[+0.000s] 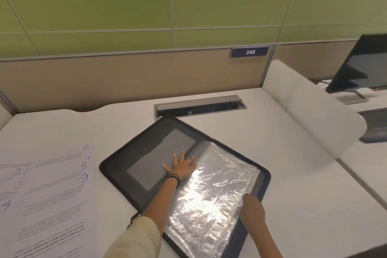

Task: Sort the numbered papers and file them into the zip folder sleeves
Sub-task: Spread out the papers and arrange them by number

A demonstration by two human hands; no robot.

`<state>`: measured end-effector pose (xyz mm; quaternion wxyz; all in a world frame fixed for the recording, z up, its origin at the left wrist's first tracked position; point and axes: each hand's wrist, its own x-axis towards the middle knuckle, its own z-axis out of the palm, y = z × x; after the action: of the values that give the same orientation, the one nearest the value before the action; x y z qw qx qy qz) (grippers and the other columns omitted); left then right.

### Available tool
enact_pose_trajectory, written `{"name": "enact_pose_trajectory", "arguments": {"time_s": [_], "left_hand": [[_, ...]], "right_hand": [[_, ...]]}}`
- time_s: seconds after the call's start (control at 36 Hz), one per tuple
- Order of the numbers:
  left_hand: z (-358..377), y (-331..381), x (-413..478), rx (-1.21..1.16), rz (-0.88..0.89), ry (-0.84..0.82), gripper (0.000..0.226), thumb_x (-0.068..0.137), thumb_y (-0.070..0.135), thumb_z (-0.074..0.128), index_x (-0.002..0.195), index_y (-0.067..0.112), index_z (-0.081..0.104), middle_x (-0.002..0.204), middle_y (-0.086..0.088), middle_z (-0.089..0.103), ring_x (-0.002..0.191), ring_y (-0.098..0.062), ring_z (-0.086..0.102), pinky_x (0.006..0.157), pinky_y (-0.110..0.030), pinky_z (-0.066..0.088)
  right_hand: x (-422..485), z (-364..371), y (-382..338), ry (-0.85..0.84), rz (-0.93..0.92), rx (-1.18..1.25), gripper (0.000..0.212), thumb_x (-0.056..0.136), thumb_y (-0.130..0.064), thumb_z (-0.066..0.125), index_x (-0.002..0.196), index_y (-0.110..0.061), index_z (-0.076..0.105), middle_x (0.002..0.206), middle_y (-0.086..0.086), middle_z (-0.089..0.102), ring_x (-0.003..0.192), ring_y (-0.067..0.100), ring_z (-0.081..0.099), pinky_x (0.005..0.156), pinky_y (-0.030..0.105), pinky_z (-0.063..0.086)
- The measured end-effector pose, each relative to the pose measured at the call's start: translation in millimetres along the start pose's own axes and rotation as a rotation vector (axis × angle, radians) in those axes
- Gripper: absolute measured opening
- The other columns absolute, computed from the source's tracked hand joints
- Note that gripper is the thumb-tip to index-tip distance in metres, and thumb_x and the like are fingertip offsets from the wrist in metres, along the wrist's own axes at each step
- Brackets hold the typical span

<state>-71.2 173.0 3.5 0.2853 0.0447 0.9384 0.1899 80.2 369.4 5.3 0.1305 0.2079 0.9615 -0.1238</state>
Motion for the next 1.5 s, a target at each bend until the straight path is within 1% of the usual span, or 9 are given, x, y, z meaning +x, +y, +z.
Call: {"name": "enact_pose_trajectory", "arguments": {"time_s": [0.17,0.31,0.64,0.75,0.83,1.08,1.17,1.28,1.5], "left_hand": [[-1,1,-3,0.14,0.067,-0.002,0.061,0.098,0.053,0.029,0.151,0.031,0.009,0.159,0.0,-0.012,0.146,-0.026,-0.009,0.112,-0.061,0.0],[6,-1,-11,0.172,0.119,0.0,0.068,0.098,0.046,0.036,0.152,0.021,0.002,0.159,-0.005,-0.011,0.146,-0.025,-0.004,0.114,-0.056,0.007],[77,-5,-60,0.278,-0.119,0.266,0.064,0.099,0.051,0.023,0.148,0.032,-0.014,0.156,-0.022,-0.009,0.142,-0.046,0.001,0.108,-0.066,0.016],[86,-9,-55,-0.031,-0.149,0.315,0.062,0.098,0.049,0.014,0.15,0.024,-0.01,0.132,-0.029,0.05,0.113,-0.052,0.053,0.077,-0.073,0.039],[102,-14,-27,-0.186,-0.064,0.392,0.056,0.098,0.046,-0.003,0.151,0.026,-0.003,0.138,-0.029,0.043,0.107,-0.052,0.056,0.073,-0.073,0.038],[82,-26,-34,-0.076,0.004,0.546,0.057,0.098,0.044,0.002,0.151,0.024,-0.005,0.115,-0.02,0.065,0.098,-0.044,0.064,0.067,-0.067,0.046],[62,-25,-43,-0.032,-0.049,0.346,0.073,0.09,0.046,0.024,0.15,0.024,-0.01,0.129,-0.023,0.056,0.108,-0.048,0.058,0.075,-0.069,0.044],[52,-28,-49,0.203,0.016,0.25,0.056,0.102,0.043,0.02,0.149,0.033,-0.008,0.157,-0.016,-0.011,0.143,-0.044,-0.003,0.11,-0.065,0.004],[33,-40,-44,0.242,0.047,0.233,0.05,0.101,0.041,0.02,0.15,0.035,0.007,0.159,-0.009,-0.003,0.144,-0.038,-0.003,0.112,-0.063,0.002]], "right_hand": [[-8,-2,-7,-0.139,-0.001,-0.13,0.031,0.095,-0.005,0.04,0.069,-0.015,0.028,0.113,0.002,0.059,0.102,0.015,0.059,0.067,0.019,0.038],[-1,-12,-6,-0.208,-0.034,-0.228,0.022,0.097,-0.011,0.038,0.115,-0.014,0.05,0.119,0.001,0.058,0.108,0.017,0.059,0.071,0.021,0.037],[65,-32,10,0.123,-0.038,-0.112,0.04,0.091,-0.028,0.053,0.125,-0.008,0.044,0.121,0.012,0.047,0.109,0.026,0.05,0.083,0.03,0.047],[84,-25,16,0.179,-0.088,-0.083,0.058,0.083,-0.03,0.068,0.13,-0.005,0.046,0.13,0.022,0.045,0.117,0.039,0.048,0.094,0.051,0.044],[90,-22,17,0.11,-0.061,-0.047,0.048,0.092,-0.032,0.048,0.135,-0.014,0.04,0.135,0.012,0.041,0.124,0.031,0.042,0.103,0.046,0.033],[101,2,27,0.174,-0.075,-0.03,0.05,0.077,-0.04,0.045,0.093,0.003,0.065,0.09,0.021,0.057,0.074,0.039,0.059,0.059,0.048,0.053],[95,-3,24,0.226,-0.077,-0.087,0.049,0.085,-0.04,0.051,0.116,-0.004,0.059,0.114,0.018,0.055,0.098,0.037,0.056,0.078,0.047,0.049],[90,-10,21,0.208,-0.07,-0.068,0.057,0.089,-0.049,0.047,0.134,-0.013,0.041,0.132,0.008,0.044,0.118,0.027,0.045,0.092,0.041,0.041],[75,-19,25,0.218,-0.082,0.006,0.046,0.089,-0.037,0.054,0.125,-0.01,0.044,0.114,0.008,0.055,0.1,0.028,0.054,0.082,0.036,0.043]]}}
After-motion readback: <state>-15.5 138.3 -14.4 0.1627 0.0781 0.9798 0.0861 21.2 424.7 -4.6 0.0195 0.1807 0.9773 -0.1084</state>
